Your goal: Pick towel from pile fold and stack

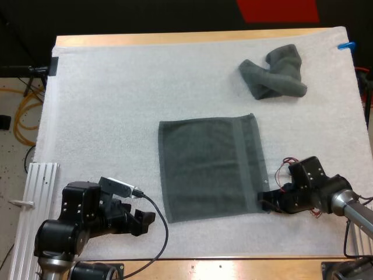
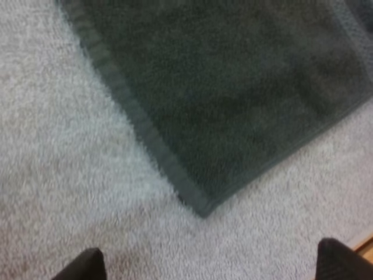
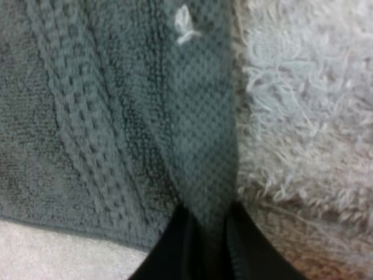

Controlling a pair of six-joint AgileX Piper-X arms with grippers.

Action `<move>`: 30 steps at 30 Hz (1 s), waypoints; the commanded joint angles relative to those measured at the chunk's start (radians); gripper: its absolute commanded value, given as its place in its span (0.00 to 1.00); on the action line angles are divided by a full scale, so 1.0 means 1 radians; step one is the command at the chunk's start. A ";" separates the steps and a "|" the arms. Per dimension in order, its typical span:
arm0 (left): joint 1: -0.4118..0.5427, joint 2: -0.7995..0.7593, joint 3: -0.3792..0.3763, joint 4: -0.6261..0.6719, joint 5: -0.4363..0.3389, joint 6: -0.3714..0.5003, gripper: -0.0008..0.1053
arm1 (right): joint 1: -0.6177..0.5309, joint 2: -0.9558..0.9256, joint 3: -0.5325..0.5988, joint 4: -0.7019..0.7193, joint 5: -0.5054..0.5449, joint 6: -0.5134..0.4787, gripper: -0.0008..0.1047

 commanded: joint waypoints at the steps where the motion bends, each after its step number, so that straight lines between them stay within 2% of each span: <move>1: -0.015 -0.003 -0.003 -0.023 0.012 -0.008 0.66 | -0.001 0.009 0.012 0.021 -0.002 0.001 0.01; 4: -0.076 0.021 -0.003 -0.059 0.012 -0.019 0.66 | -0.001 0.009 0.012 0.021 -0.002 0.001 0.01; 9: -0.172 0.135 -0.003 -0.137 -0.031 -0.173 0.66 | -0.001 0.009 0.012 0.024 -0.002 0.001 0.01; 14: -0.185 0.295 -0.003 -0.213 -0.043 -0.268 0.66 | -0.001 0.009 0.012 0.027 -0.005 0.001 0.01; 20: -0.185 0.498 -0.003 -0.280 0.027 -0.275 0.66 | -0.001 0.009 0.012 0.027 -0.006 0.001 0.01; 27: -0.185 0.659 -0.003 -0.418 0.066 -0.259 0.66 | -0.001 0.009 0.012 0.027 -0.006 0.001 0.01; 30: -0.185 0.703 -0.003 -0.428 0.066 -0.268 0.66 | -0.001 0.009 0.012 0.027 -0.006 0.001 0.01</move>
